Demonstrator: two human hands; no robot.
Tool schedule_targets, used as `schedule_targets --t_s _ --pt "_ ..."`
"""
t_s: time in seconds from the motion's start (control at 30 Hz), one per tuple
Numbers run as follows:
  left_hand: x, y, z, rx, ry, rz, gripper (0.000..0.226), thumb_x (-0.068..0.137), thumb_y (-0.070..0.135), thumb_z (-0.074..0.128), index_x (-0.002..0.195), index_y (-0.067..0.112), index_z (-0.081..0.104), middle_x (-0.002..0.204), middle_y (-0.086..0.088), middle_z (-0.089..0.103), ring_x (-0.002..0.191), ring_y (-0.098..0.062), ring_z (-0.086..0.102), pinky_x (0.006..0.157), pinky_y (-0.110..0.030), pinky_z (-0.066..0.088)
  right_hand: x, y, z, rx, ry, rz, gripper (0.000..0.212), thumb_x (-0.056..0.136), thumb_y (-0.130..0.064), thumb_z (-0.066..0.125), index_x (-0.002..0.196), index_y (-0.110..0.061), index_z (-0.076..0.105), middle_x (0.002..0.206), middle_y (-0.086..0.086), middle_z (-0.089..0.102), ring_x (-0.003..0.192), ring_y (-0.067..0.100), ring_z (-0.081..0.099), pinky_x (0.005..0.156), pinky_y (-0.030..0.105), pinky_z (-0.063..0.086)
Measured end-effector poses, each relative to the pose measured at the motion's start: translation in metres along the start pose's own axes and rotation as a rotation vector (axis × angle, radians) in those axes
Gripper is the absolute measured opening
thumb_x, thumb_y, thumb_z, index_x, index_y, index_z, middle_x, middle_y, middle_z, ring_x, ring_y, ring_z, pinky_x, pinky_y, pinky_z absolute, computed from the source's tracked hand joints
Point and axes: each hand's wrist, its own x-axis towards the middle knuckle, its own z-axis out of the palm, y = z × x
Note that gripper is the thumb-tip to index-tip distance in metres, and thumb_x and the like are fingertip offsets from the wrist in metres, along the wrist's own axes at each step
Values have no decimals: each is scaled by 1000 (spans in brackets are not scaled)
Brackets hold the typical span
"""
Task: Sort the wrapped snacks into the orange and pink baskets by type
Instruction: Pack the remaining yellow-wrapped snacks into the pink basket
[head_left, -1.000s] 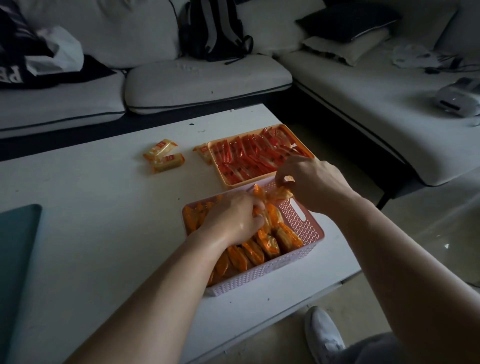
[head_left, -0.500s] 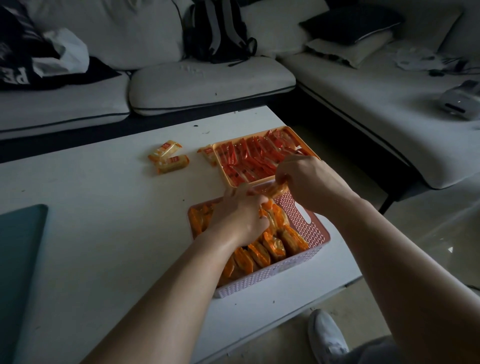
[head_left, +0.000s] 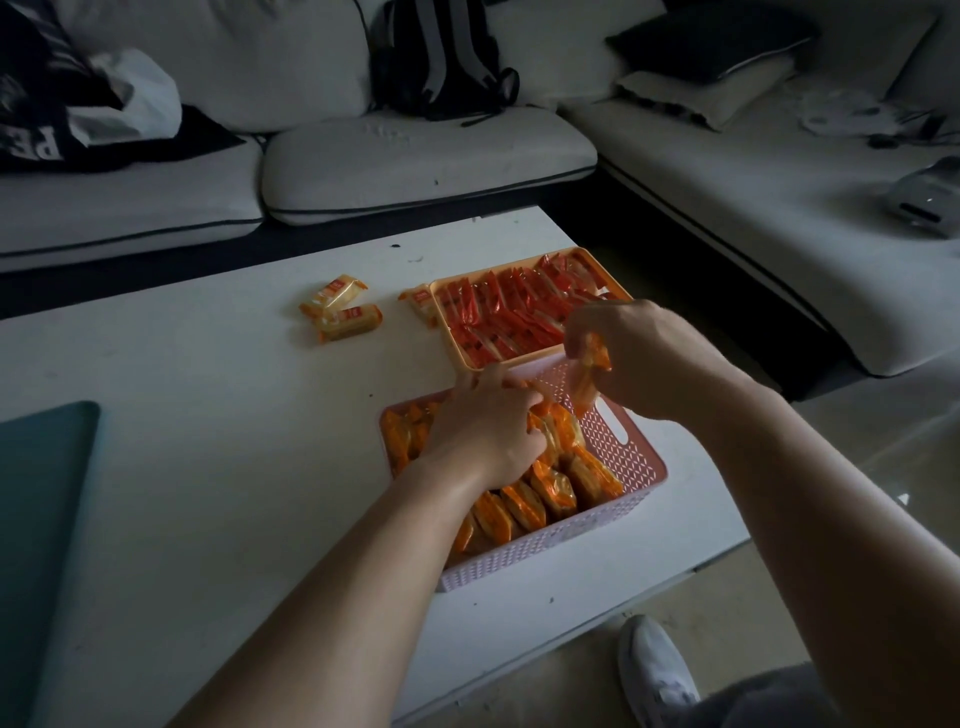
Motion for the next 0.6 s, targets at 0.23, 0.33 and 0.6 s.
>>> schedule_targets --t_s 0.23,0.33,0.6 --pt "2 -2 1 -81 23 -9 51 95 48 58 144 35 53 156 1 30 145 -29 23 115 -48 33 -1 0 43 81 6 101 29 94 -14 67 121 -19 60 134 6 49 91 16 57 56 23 53" --pt "4 -4 1 -96 29 -11 51 95 46 58 144 33 54 155 0 31 145 -30 24 116 -48 33 1 -7 48 72 35 155 17 97 -16 64 113 -16 62 113 4 62 80 15 61 58 25 54" --pt "1 -13 -5 -305 121 7 36 95 39 63 130 32 63 137 6 48 132 -18 41 104 -39 42 5 -23 37 -116 -156 213 20 95 -17 63 113 -23 68 92 -4 68 67 6 63 52 19 52"
